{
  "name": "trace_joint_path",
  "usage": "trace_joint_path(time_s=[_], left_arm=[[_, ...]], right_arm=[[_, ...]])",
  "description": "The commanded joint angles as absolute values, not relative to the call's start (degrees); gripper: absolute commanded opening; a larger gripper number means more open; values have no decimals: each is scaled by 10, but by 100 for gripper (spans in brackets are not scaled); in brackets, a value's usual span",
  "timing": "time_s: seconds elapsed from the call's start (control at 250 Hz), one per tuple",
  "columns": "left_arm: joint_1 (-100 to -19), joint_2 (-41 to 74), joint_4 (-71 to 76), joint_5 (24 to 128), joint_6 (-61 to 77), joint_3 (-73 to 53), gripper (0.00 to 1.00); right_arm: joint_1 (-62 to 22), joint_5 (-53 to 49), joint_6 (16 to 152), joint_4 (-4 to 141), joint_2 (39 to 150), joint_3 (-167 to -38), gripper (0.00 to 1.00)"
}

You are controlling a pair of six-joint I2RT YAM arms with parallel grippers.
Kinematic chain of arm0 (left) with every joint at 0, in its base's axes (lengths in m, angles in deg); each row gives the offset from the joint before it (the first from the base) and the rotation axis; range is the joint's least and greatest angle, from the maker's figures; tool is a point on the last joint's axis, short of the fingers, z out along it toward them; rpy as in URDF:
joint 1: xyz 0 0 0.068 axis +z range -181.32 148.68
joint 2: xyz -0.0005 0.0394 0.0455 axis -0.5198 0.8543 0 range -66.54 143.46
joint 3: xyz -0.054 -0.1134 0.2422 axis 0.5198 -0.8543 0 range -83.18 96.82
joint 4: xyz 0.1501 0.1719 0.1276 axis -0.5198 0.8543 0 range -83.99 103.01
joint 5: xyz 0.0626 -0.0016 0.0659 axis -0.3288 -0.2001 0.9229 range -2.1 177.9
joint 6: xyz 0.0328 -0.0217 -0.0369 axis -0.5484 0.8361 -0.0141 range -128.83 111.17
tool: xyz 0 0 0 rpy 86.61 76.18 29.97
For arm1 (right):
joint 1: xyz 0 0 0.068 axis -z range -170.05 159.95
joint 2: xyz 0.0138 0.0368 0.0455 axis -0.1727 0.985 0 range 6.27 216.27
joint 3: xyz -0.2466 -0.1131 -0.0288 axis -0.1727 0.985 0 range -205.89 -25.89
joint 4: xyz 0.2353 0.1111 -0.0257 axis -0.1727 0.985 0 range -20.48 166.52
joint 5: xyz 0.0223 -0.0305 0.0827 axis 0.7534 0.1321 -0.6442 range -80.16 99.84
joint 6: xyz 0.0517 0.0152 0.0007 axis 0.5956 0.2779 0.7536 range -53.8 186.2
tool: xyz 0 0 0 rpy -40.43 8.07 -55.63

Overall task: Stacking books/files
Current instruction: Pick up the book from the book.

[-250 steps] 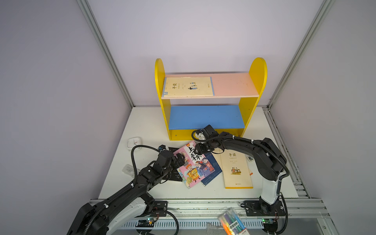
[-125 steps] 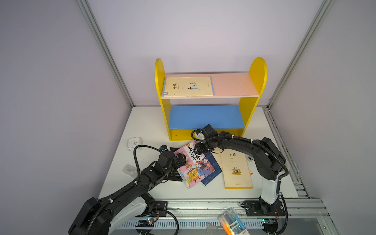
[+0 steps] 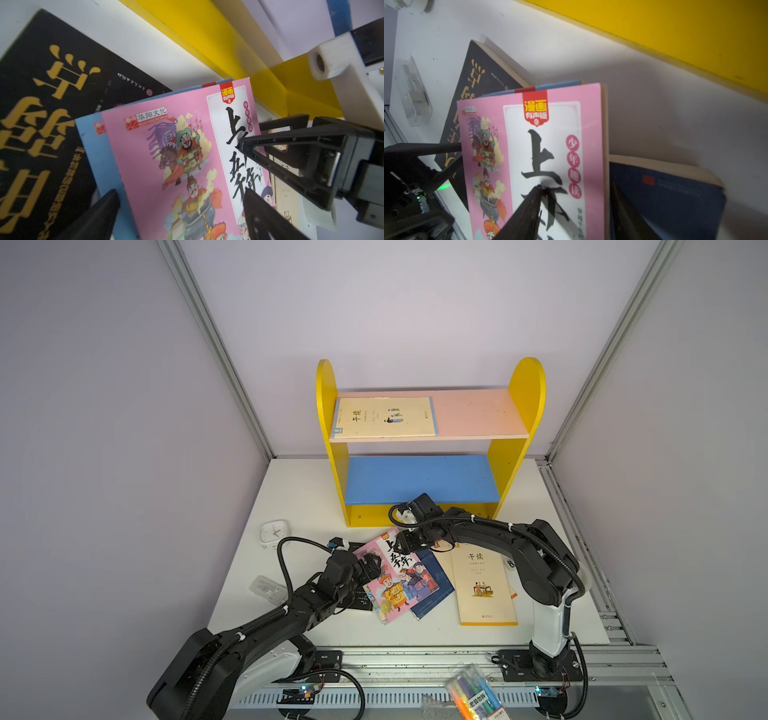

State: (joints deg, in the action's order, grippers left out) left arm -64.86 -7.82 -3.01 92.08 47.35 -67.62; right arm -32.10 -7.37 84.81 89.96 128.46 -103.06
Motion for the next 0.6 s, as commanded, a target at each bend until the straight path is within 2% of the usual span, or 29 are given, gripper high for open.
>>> trace_joint_path(time_s=[0.0,0.192,0.595], left_arm=[[-649,-90,-84,915,479,-699,94],[-649,-130,-143,934,477,-731,88],[-648,-152,-178,954,468,-753,83]], right_arm=[[-322,-74,847,894,1292,-1039,56],[-323,-78,847,893,1305,-1041,55],[-325,-83,848,889,1317,-1044,54]])
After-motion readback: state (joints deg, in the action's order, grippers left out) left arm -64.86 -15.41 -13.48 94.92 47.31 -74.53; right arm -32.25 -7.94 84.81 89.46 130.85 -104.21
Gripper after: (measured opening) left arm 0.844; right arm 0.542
